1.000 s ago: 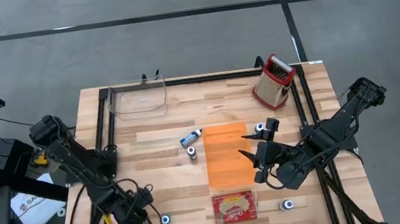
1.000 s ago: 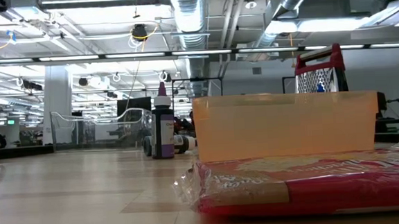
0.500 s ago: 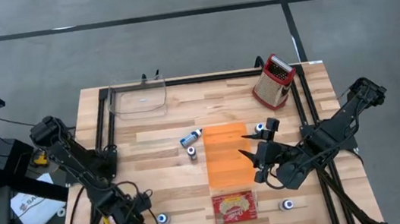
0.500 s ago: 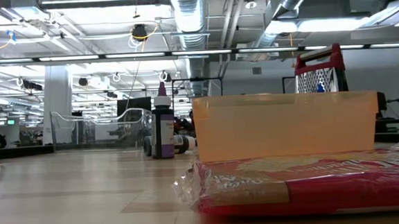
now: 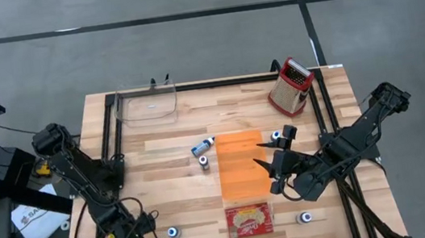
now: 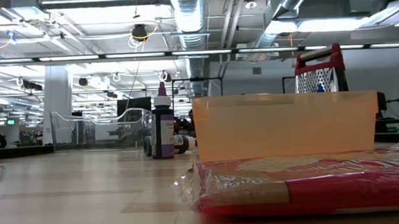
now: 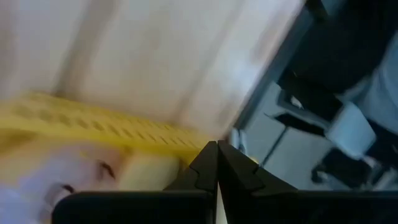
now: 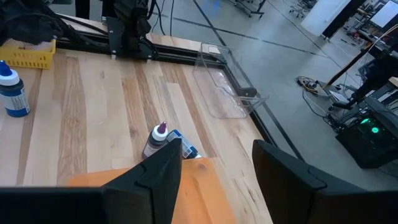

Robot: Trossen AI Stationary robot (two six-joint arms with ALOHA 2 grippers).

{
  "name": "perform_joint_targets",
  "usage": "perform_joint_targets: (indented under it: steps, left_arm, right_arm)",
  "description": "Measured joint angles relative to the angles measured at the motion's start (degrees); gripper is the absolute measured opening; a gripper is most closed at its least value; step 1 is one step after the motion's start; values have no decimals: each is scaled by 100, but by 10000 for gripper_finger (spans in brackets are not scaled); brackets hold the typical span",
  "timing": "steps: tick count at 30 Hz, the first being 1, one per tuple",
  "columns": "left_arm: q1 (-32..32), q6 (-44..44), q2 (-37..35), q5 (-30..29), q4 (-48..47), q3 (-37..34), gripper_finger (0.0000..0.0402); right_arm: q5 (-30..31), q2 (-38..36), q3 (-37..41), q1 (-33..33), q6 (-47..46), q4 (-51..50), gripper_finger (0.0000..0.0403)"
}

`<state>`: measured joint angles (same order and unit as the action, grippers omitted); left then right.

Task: Pick & Place Food Item
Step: Adjust the yellow basket, then put the left blue food coloring bottle into the transparent bin

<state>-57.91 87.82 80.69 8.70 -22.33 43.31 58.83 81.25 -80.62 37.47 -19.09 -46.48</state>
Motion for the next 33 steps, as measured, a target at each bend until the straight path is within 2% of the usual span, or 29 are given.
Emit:
perform_joint_targets:
  steps: [10, 15, 18, 21, 24, 30, 33]
  left_arm:
    - [-29, -857, -634, -352, 683, 0, 1]
    - [-24, -1446, -1081, -1362, 681, 0, 2]
    - [29, -1587, -1179, -1987, 616, 0, 16]
    - [49, -1581, -1116, -2609, 533, 0, 50]
    - [-14, -1589, -815, -2953, 571, 2, 96]
    - [-186, -1096, -67, -2585, 690, 2, 205]
    - [-208, -1103, 100, -2717, 961, 0, 262]
  right_arm:
    - [39, 0, 0, 0, 0, 24, 189]
    - [122, 0, 0, 2, 0, 24, 189]
    - [122, 0, 0, 4, 0, 24, 189]
    - [122, 0, 0, 16, -4, 22, 189]
    - [125, 0, 0, 78, -44, 17, 189]
    - [253, 0, 0, 227, -133, -9, 189]
    - [375, 0, 0, 236, -151, -31, 189]
